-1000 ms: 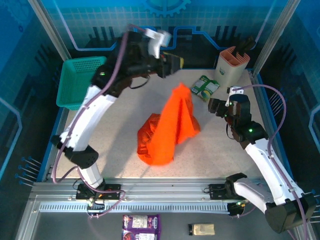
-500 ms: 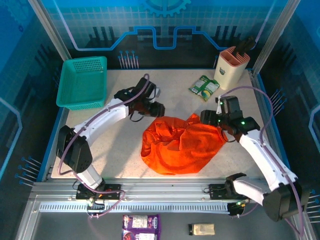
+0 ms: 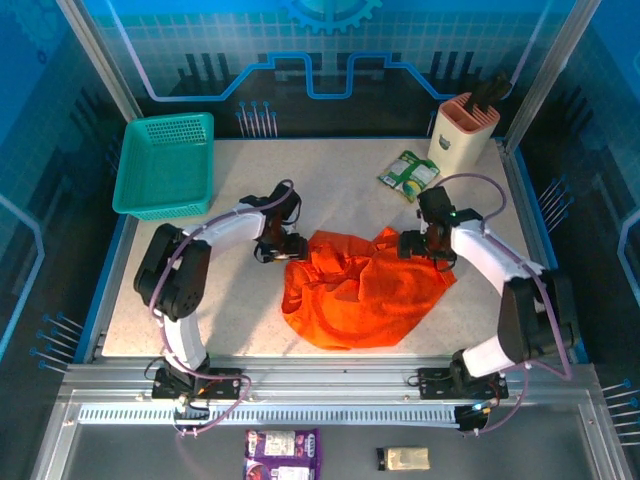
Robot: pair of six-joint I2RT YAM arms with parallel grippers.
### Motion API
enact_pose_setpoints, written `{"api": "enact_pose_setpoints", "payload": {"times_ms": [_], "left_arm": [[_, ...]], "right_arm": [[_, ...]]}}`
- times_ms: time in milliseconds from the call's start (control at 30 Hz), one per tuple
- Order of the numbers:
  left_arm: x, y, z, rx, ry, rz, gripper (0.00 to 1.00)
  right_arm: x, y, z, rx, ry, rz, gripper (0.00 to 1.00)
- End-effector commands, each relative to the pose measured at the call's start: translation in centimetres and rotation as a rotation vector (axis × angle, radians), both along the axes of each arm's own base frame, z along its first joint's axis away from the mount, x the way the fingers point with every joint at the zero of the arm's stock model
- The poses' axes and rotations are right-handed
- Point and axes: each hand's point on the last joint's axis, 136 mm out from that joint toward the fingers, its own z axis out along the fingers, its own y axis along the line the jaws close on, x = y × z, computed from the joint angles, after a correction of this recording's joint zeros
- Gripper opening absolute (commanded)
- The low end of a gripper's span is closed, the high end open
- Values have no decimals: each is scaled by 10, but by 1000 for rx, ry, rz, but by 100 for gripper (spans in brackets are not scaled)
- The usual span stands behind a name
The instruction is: Fold the inside-out t-shirt
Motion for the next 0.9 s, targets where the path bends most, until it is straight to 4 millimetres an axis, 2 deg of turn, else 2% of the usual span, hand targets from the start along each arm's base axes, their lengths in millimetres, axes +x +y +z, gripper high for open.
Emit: {"api": "enact_pose_setpoints", "payload": {"times_ms": [0,100,167,233,300,367,400,433,500,767,867], "left_arm": [[4,-10,-6,-47,15,0,61],[3,-5,-17,-12,34,3,60],[0,-1,-25,11,58,-1,57],[-3,0,-30,15,69,-3,48],[-2,-1,-31,7,62,-4,31],[4,1,-20,8,22,2,15],[10,4,-11,9,-7,11,10],[18,9,1,10,-43,28,5],[36,22,31,6,-130,73,0],[125,92,197,-76,-537,249,0],[159,104,252,-105,-658,263,0]], "right_arm": [[16,-7,-8,-25,13,31,86],[25,-11,-18,-53,31,38,81],[27,-16,-23,-72,40,31,71],[28,-18,-24,-69,39,27,52],[28,-17,-18,-64,25,30,30],[27,-15,-4,-49,-4,29,11],[25,-14,5,-47,-21,30,4],[22,-15,16,-48,-40,30,0],[16,-15,41,-46,-88,31,0],[-38,-18,147,13,-268,33,0],[-57,-13,178,62,-323,51,0]]}}
